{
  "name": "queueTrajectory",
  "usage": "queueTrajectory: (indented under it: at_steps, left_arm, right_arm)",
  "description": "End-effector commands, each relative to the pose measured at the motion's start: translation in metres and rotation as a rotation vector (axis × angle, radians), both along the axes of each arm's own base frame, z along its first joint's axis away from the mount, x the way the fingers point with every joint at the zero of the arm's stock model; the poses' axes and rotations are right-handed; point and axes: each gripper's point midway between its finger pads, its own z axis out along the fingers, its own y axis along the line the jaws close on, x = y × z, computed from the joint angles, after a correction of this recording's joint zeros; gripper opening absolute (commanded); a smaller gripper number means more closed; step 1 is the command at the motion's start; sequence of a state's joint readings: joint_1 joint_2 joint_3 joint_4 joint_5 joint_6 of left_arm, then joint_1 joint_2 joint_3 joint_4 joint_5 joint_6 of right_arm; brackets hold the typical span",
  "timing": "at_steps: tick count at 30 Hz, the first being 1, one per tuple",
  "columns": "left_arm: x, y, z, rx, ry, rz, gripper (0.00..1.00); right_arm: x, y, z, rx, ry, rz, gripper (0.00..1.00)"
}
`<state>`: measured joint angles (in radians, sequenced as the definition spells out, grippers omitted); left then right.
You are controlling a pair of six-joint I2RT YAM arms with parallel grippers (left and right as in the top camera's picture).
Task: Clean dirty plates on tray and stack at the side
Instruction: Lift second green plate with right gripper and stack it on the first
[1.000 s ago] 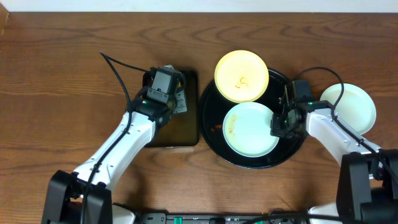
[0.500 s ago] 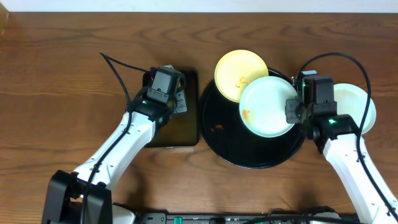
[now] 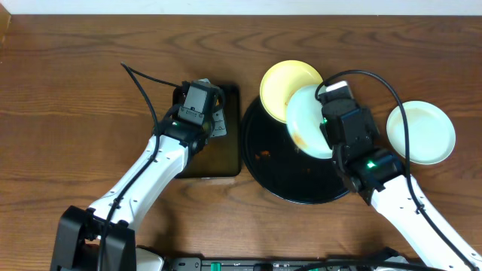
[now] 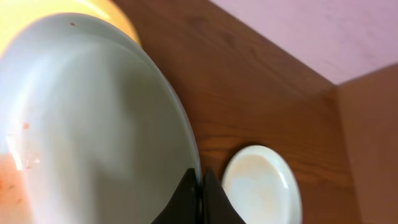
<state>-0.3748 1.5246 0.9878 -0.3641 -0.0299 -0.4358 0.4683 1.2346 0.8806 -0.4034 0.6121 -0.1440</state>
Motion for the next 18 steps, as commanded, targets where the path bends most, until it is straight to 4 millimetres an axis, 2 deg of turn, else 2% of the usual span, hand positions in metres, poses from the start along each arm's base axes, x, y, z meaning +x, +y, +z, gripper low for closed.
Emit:
queueTrajectory:
  at_steps: [1, 10, 13, 16, 18]
  left_arm:
    - [0.0, 0.004, 0.0, 0.02, -0.005, -0.005, 0.08]
    - [0.0, 0.004, 0.0, 0.021, -0.004, -0.005, 0.08]
    - [0.0, 0.004, 0.0, 0.02, -0.004, -0.006, 0.08]
    - [0.0, 0.004, 0.0, 0.02, -0.005, -0.005, 0.08]
    - [0.0, 0.004, 0.0, 0.02, -0.005, -0.005, 0.08]
  right_arm:
    - [0.002, -0.02, 0.016, 0.011, -0.077, -0.125, 0.01]
    - [0.008, -0.033, -0.002, 0.26, -0.028, -0.182, 0.01]
    - [0.006, -0.018, -0.007, 0.228, 0.027, -0.069, 0.01]
    - [0.003, -0.032, -0.003, 0.139, 0.006, -0.134, 0.01]
    - [0.0, -0.048, 0.001, 0.145, -0.034, -0.239, 0.01]
